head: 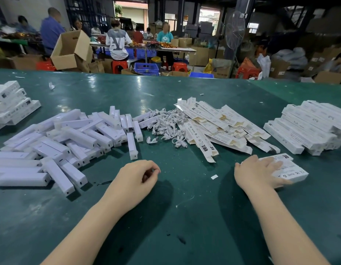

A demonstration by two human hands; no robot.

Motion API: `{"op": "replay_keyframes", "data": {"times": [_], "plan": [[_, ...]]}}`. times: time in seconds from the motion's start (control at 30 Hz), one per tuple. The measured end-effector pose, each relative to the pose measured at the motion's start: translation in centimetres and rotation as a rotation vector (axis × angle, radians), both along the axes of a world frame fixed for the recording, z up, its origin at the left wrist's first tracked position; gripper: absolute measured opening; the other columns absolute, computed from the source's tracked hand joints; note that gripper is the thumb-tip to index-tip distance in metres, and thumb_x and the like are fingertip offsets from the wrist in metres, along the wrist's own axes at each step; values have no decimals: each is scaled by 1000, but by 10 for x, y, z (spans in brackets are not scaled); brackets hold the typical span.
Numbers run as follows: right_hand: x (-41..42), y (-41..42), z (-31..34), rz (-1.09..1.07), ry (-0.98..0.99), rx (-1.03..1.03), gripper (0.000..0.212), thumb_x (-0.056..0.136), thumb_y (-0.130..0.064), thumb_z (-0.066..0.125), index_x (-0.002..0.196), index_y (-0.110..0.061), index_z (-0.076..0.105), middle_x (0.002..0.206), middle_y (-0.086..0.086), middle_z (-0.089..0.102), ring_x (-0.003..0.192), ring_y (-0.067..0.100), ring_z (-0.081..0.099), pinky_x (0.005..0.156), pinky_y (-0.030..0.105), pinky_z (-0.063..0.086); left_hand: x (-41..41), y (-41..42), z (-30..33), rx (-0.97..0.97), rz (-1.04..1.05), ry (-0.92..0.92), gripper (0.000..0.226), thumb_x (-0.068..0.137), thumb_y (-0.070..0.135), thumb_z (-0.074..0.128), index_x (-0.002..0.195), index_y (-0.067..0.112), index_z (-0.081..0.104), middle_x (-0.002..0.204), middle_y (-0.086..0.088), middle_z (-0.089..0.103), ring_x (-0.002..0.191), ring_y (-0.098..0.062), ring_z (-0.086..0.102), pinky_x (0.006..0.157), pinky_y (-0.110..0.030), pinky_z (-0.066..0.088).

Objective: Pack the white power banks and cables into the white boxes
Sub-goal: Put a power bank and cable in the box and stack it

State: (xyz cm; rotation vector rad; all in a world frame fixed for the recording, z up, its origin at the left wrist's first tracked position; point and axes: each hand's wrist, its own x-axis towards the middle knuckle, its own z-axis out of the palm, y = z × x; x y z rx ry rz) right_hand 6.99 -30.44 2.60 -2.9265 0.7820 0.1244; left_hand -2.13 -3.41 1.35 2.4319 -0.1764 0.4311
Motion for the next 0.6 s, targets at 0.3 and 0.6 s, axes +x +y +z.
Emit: {"op": "replay_keyframes", "data": {"times": [0.3, 0.6], "plan": [[3, 59, -1, 596, -194, -26, 56, 100, -51, 36, 150, -27, 30, 145, 17, 39, 137, 34, 31, 115, 45, 21, 8, 16, 1, 26, 242, -19, 15, 94, 23, 56, 105, 22, 66, 108, 11, 52, 110, -12, 44, 89, -23, 33], [13, 76, -13, 391, -294, 94, 33, 97, -12, 41, 130, -15, 40, 125, 22, 43, 114, 36, 38, 94, 41, 32, 7, 15, 4, -20, 194, -16, 16, 96, 22, 52, 92, 28, 66, 97, 23, 49, 101, -6, 46, 85, -23, 33]]}}
